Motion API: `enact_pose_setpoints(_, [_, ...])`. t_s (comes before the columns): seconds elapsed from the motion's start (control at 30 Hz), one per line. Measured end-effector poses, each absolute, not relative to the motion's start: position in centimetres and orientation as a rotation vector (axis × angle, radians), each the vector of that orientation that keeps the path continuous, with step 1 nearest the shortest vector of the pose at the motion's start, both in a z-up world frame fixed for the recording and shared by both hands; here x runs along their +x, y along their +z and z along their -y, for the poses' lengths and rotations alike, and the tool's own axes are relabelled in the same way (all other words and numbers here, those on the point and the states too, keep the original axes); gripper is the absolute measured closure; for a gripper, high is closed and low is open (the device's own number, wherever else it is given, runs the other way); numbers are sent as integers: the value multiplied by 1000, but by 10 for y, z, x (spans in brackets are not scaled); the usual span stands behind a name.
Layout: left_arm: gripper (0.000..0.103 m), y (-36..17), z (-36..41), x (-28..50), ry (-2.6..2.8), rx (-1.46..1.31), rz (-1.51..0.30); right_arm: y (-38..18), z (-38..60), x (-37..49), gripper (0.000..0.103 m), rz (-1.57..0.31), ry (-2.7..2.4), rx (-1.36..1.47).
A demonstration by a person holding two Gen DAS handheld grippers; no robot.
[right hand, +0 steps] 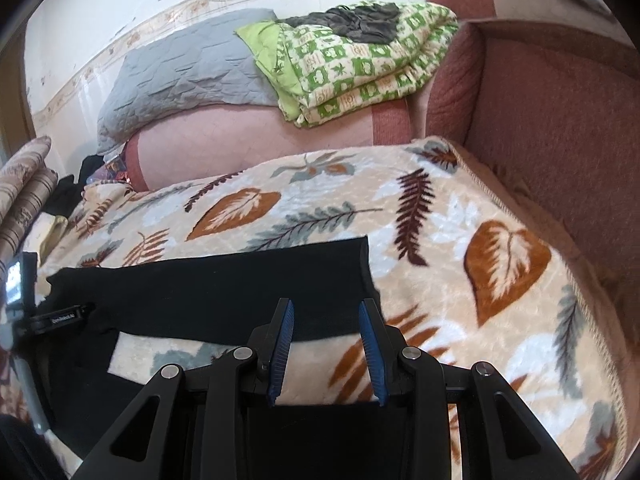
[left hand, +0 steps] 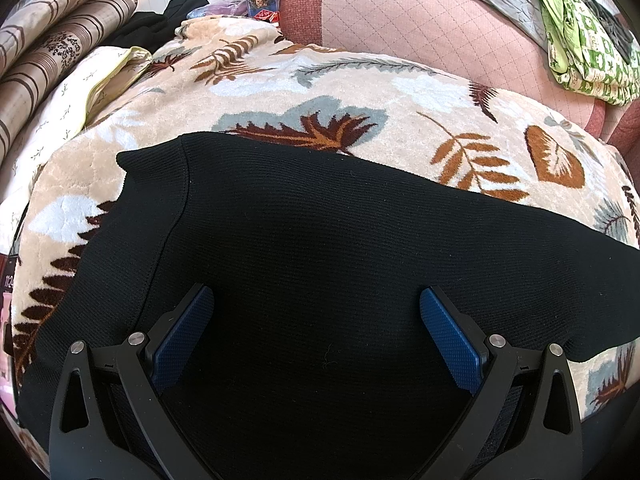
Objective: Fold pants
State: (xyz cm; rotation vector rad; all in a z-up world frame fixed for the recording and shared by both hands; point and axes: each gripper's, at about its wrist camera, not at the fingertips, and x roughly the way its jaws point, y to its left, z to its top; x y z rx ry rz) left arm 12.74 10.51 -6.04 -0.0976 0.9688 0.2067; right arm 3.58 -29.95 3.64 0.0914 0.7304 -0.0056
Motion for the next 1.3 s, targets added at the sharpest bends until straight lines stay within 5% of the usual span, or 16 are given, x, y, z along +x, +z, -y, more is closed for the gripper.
enact_pose_setpoints(1.3, [0,-60,-106,126,205,-102,-965,21,264,47,71,-698,36,89])
